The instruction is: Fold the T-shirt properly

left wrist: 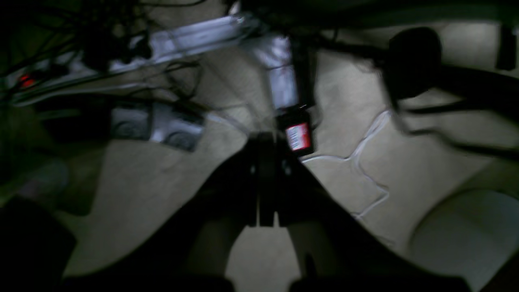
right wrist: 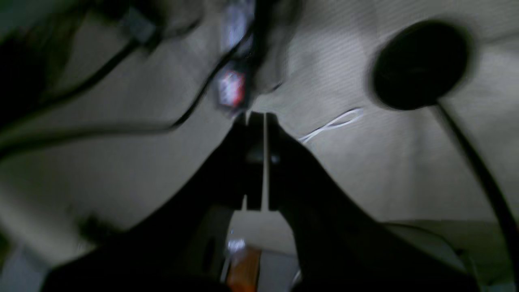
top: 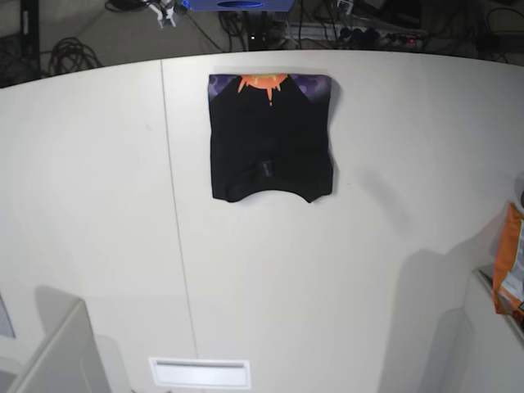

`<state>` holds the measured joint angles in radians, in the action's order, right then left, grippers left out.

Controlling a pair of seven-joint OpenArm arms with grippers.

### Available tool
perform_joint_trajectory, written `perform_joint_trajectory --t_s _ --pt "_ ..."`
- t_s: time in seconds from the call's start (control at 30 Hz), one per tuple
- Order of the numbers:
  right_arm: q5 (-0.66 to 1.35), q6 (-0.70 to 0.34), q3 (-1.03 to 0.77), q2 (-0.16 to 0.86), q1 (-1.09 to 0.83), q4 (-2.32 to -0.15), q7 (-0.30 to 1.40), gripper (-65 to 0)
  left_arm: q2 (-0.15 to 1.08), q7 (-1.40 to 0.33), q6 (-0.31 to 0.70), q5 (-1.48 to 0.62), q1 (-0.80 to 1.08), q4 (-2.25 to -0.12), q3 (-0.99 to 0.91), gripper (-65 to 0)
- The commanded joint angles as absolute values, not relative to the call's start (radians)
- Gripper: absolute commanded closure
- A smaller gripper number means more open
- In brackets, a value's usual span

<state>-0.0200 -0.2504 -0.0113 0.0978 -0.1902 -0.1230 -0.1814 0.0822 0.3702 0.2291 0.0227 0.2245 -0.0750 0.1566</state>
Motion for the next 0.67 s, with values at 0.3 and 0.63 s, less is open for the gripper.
perform_joint_trajectory --t_s 0.3,0.63 --pt "-0.019 -0.176 -0.028 0.107 -0.196 -0.119 -0.329 0.0 0.096 0.384 0.2 0.022 0.18 -0.073 0.156 0.0" --pt "-0.024 -0.176 -0.021 0.11 -0.197 -0.119 -0.334 0.0 0.096 0.386 0.2 0.021 0.154 -0.076 0.154 0.0"
